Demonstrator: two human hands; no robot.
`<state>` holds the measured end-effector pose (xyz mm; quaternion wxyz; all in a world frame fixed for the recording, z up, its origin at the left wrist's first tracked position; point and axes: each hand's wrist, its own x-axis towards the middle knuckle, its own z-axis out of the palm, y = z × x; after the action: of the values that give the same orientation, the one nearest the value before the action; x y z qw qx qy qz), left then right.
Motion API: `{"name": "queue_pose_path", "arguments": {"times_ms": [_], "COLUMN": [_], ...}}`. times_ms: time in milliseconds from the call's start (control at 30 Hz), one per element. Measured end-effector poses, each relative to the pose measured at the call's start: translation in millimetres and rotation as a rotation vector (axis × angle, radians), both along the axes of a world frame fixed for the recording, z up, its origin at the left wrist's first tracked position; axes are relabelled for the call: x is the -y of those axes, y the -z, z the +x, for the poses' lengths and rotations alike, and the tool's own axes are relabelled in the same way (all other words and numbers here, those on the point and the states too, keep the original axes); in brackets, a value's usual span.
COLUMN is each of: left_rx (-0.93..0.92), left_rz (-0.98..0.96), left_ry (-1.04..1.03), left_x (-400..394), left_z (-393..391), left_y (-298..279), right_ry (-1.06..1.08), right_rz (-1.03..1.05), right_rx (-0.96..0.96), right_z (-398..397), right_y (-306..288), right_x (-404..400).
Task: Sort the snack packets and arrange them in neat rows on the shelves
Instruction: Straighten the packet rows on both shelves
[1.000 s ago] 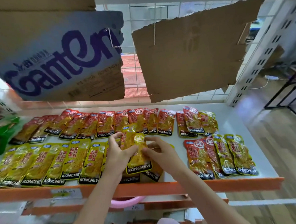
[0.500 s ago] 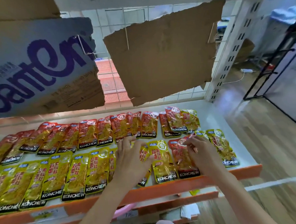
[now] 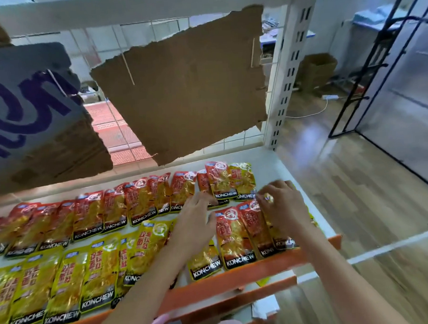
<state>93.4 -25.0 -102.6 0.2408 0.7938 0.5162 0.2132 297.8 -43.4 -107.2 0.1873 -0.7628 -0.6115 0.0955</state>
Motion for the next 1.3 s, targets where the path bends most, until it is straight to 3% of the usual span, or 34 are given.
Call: {"name": "queue_pose_path", "arguments": {"times_ms": [67, 167, 267, 367, 533, 700, 800, 867, 1000, 1100, 1233, 1300], "left_rx": [-0.01, -0.205, -0.353, -0.338, -0.396, -0.379, -0.224, -0.137, -0.26, -0.289, -0.186, -0.086], "left_rz": [0.03, -0.027, -0.052, -0.033, 0.001, -0.002, 0.021, 0.031, -0.062, -0.138, -0.091, -0.038], "left_ry": [-0.013, -0.025, 0.003, -0.028, -0.103, -0.085, -0.148, -0.218, -0.176, -0.164, -0.168, -0.232], "left_x": [-18, -40, -40, -37, -40, -38, -21, 1, 49, 62, 52, 34], "left_z": [19, 38, 39, 33, 14, 9, 15, 20, 29, 25, 19, 21], "left_y": [-1, 7, 20, 25, 29, 23, 17, 14, 19, 23, 18, 13], "right_ry": [0.019, 0.046, 0.07, 0.049, 0.055, -0.065, -0.092, -0.147, -0.249, -0.255, -0.23, -0.2], "right_rz": [-0.041, -0.196, -0.281, -0.248, -0.186, -0.219, -0.099, -0.045, -0.192, -0.157, -0.124, -0.008], "right_rx": [0.031, 0.144, 0.054, -0.028, -0.346, -0.33, -0.367, -0.302, 0.083, 0.051, 0.072, 0.104], "right_z": [-3, -3, -1, 7, 27, 32, 34, 35, 38, 41, 36, 26], "right_y": [-8, -7, 2, 8, 9, -1, -6, -6, 16, 26, 27, 23], "right_x": [-26, -61, -74, -77, -79, -80, -59, -33, 23, 32, 29, 25]}}
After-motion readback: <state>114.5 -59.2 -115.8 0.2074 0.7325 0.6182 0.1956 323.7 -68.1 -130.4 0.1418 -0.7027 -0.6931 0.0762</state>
